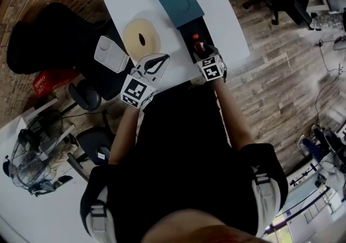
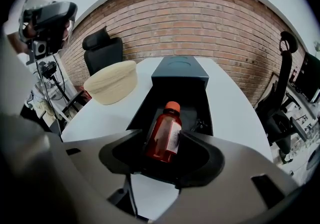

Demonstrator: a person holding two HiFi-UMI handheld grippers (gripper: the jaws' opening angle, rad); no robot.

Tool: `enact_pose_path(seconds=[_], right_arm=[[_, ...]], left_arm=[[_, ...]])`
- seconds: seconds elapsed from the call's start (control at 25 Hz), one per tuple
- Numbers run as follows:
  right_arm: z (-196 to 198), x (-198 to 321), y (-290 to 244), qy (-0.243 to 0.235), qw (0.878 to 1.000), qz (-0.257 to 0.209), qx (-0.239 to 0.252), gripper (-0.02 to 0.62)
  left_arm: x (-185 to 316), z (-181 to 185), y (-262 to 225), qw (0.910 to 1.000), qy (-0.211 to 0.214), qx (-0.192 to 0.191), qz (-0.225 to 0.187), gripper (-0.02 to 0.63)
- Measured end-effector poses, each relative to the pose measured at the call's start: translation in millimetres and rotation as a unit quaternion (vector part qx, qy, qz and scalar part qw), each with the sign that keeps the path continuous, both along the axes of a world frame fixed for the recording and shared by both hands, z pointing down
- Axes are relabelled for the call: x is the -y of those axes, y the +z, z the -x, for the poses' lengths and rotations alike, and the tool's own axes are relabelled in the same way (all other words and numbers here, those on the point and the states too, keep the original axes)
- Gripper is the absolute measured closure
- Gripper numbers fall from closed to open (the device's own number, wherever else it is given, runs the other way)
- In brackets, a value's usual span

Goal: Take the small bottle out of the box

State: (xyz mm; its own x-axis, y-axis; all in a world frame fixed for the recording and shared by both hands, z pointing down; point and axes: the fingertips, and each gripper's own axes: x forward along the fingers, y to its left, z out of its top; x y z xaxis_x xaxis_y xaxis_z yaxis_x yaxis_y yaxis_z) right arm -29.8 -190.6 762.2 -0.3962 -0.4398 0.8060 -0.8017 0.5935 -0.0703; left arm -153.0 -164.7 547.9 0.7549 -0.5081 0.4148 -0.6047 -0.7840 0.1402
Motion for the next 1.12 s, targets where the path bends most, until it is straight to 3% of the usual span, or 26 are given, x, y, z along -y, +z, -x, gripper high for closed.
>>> enact_pose_path(seconds=[0.56,1.12], right_arm=[[-7,7,10,0.053,0.996,0.023,-0.064,0.38],[-13,10,16,0.074,0.988,0.043,-0.129,0.382]], left_arm=[[-6,2,4,1.0,0.008,0.005,-0.002,0.586],[-11,1,2,0.9999,0.012,-0.004,-0.006,0.586]])
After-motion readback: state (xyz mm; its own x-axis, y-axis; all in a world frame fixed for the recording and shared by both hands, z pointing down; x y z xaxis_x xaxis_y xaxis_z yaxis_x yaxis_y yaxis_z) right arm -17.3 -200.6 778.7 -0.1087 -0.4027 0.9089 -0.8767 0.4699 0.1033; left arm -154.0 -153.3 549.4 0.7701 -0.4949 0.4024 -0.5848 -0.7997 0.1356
